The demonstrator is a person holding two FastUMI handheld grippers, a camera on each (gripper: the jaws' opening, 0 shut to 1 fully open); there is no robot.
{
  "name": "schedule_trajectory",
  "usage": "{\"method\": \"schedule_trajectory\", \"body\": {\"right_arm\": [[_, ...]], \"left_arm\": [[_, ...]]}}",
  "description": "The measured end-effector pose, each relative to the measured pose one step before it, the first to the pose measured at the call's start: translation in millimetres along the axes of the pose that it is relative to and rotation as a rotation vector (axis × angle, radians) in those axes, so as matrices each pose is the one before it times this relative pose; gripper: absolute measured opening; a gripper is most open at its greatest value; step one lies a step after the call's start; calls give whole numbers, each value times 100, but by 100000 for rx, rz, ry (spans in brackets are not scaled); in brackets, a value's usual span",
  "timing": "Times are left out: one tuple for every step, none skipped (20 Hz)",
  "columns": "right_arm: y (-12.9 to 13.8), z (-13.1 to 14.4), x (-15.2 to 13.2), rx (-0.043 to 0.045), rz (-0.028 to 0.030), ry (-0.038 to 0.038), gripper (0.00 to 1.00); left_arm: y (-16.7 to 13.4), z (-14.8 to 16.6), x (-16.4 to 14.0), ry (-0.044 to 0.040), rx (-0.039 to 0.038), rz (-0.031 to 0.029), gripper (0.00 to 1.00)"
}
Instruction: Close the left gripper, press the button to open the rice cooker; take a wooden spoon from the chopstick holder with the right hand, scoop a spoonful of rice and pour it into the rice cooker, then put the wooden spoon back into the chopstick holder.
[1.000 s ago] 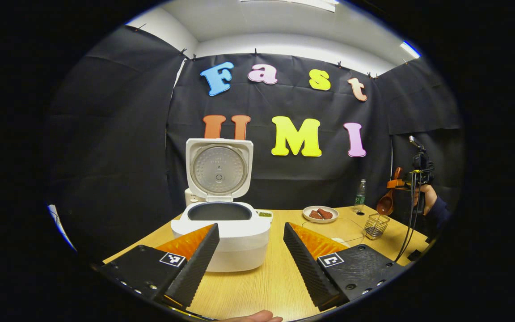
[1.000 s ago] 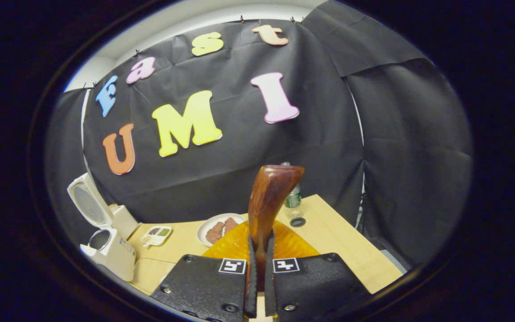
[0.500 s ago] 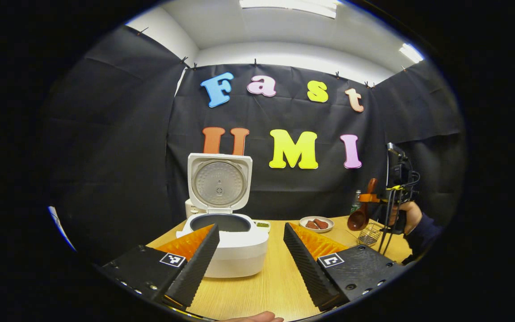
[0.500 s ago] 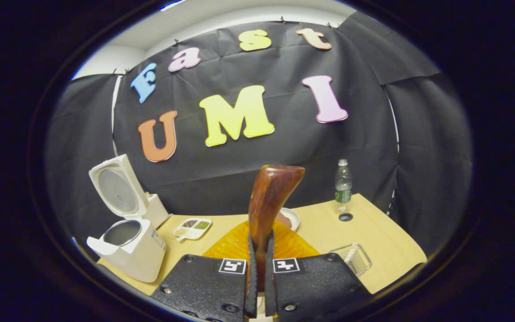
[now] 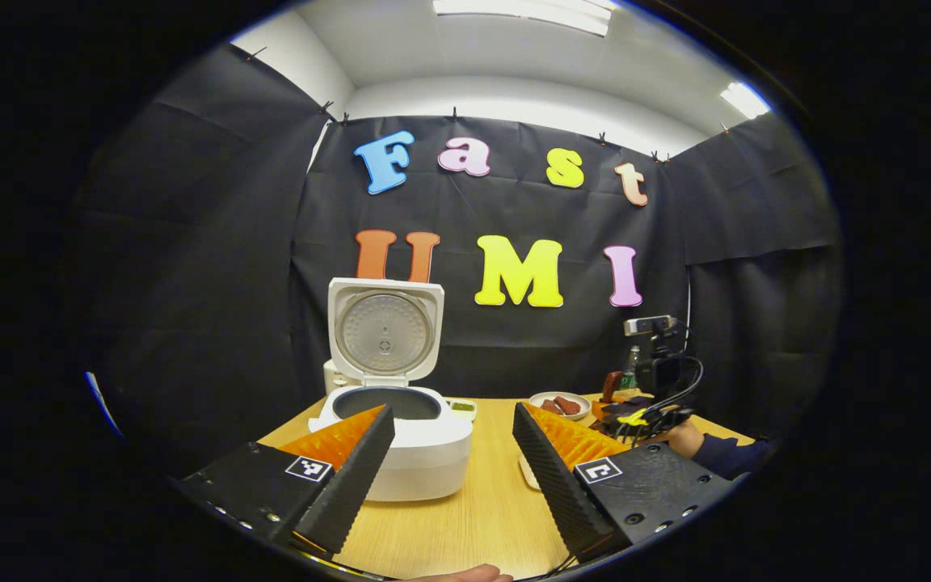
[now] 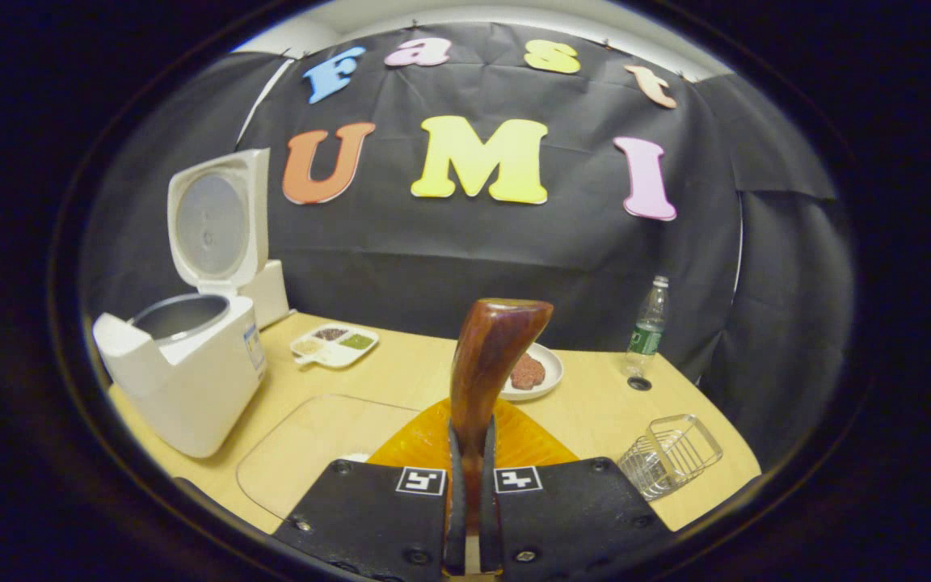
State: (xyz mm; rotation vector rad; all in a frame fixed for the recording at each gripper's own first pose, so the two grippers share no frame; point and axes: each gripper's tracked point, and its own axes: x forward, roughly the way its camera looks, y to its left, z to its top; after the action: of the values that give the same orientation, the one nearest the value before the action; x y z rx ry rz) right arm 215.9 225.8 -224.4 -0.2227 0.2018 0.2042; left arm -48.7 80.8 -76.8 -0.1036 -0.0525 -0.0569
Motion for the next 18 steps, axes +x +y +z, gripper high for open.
{"method": "schedule_trajectory", "body": {"right_arm": [[543,-633,229,-4315,-850,1251,9],[-13,-392,130,-3395,-2434,362,9],[-218,-33,3,-3597,-2817,-929,8],[-193,-41,-19,-2820,-2521,-488,8],[387,-425,-45,8,-114,1041,9],[597,-414,-160,1240,1060,2038,9],[411,-180,-320,2602,1558,951,9],[502,-113,-269,2684,1862,1372,8],[647,252,-288,2537,2051,237,9],[550,-34,-145,2212,2215,499,9],[507,130,-134,1865,1869,471,8],[541,121,-59,2096,1986,687,8],[354,-56,19,2353,1483,1131,9],[623,-56,-36,3219,2481,1552,8],[735,-16,87,3461,2926,1622,9],[550,56,21,2587,1978,1388,8],[524,-27,80,2185,2042,1398,9],[723,-50,121,2104,2734,1811,9]], "left_arm": [[-237,106,91,-35,-1129,-921,94],[-130,163,77,-582,-413,-647,94],[-129,70,138,-427,10,-281,94],[60,-98,90,-239,326,87,94],[157,-103,58,117,313,196,93],[19,-198,191,607,78,10,93],[-39,-195,88,533,-300,-51,94],[86,-123,157,556,-669,-84,94],[177,-131,40,366,-1044,167,94],[-21,-17,221,74,-1045,132,94],[35,-25,-58,-24,-700,-169,94],[35,-127,49,93,-500,75,94],[56,27,106,-60,-77,153,94],[118,68,-132,24,192,193,94],[54,-150,45,137,367,262,94],[-125,-105,146,166,383,229,94],[-44,-168,34,179,303,-80,94],[-18,-207,-49,476,229,-166,94]]}}
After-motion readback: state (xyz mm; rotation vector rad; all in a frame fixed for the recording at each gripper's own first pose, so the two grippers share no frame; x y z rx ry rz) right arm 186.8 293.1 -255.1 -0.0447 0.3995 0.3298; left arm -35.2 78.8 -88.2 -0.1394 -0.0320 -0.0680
